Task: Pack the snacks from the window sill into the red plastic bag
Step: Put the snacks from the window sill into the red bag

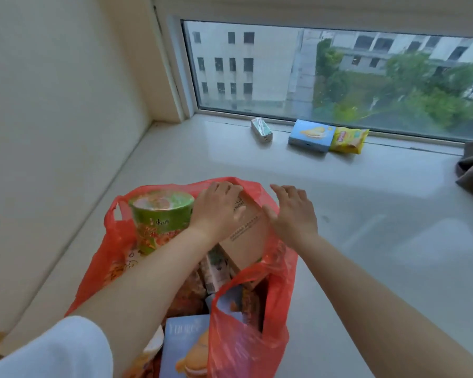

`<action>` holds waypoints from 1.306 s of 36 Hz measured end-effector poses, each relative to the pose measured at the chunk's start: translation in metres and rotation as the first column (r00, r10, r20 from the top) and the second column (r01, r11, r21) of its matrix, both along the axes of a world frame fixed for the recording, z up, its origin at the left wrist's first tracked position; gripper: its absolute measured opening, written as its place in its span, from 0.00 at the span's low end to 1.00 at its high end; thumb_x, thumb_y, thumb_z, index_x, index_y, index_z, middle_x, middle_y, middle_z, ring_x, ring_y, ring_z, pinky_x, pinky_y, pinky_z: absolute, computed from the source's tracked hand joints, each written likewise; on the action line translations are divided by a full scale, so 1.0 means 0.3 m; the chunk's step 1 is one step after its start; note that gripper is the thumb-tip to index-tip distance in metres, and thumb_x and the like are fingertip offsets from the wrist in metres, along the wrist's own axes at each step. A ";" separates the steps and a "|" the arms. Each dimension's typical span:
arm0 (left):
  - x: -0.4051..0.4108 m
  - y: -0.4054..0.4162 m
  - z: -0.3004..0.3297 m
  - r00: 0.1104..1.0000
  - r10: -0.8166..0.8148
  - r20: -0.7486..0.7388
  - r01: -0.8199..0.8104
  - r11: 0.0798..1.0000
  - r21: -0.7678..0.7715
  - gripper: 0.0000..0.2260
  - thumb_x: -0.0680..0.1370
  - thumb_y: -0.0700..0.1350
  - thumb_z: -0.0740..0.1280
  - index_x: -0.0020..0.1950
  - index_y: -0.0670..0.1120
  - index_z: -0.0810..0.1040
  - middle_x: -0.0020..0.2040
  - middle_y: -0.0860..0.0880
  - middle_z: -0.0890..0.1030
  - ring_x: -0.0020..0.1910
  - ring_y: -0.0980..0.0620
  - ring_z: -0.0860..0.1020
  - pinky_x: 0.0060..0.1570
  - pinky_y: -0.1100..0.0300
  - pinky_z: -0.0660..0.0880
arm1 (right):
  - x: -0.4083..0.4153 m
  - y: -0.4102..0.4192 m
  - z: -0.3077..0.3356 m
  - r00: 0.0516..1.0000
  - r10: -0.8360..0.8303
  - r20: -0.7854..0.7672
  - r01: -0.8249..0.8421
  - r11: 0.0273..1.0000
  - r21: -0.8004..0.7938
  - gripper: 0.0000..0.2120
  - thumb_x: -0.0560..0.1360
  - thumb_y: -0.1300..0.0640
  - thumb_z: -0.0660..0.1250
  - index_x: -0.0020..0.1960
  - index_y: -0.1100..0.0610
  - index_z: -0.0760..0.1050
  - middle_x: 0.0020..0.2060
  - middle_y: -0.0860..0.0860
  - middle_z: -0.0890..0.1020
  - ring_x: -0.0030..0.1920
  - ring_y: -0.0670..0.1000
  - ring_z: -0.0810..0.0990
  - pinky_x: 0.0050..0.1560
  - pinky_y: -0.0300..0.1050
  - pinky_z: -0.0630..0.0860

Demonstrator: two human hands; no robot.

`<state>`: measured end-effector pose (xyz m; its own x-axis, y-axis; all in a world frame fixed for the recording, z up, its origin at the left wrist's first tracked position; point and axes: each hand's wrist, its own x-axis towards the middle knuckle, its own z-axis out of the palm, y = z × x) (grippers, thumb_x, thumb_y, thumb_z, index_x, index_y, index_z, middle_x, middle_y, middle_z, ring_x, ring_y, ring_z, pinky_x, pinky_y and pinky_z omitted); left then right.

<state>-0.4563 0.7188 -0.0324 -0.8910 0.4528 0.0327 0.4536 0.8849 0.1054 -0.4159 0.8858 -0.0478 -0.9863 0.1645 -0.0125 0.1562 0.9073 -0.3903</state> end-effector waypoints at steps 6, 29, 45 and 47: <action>-0.294 0.136 -0.025 0.998 -0.051 0.029 0.051 0.999 -0.004 0.21 0.79 0.54 0.59 0.71 0.50 0.65 0.68 0.49 0.69 0.67 0.47 0.65 0.61 0.51 0.67 | -0.225 0.104 -0.060 0.988 -0.102 0.115 0.099 0.995 0.033 0.26 0.78 0.47 0.58 0.74 0.52 0.60 0.69 0.52 0.66 0.69 0.55 0.62 0.66 0.49 0.62; -1.099 0.640 -0.517 0.955 0.115 0.273 -0.089 0.990 -0.105 0.23 0.79 0.53 0.58 0.74 0.54 0.59 0.71 0.47 0.61 0.65 0.44 0.65 0.58 0.51 0.69 | -0.878 0.708 -0.496 0.908 -0.296 0.296 0.240 0.947 0.211 0.26 0.78 0.50 0.56 0.74 0.52 0.56 0.69 0.52 0.63 0.68 0.54 0.61 0.64 0.47 0.65; -1.466 0.849 -0.850 0.906 0.396 0.150 -0.424 0.853 0.304 0.08 0.77 0.47 0.61 0.56 0.52 0.74 0.76 0.44 0.50 0.60 0.38 0.67 0.60 0.53 0.65 | -1.254 0.891 -0.825 0.834 -0.513 -0.204 0.541 0.834 0.111 0.21 0.78 0.45 0.54 0.70 0.41 0.65 0.74 0.48 0.59 0.60 0.63 0.67 0.64 0.53 0.64; -1.480 0.851 -0.854 0.910 0.386 0.152 -0.415 0.848 0.329 0.08 0.77 0.45 0.61 0.55 0.52 0.74 0.75 0.44 0.51 0.60 0.38 0.68 0.60 0.53 0.65 | -1.258 0.896 -0.829 0.837 -0.501 -0.219 0.531 0.839 0.113 0.20 0.78 0.45 0.54 0.69 0.41 0.66 0.74 0.48 0.59 0.60 0.63 0.67 0.62 0.53 0.65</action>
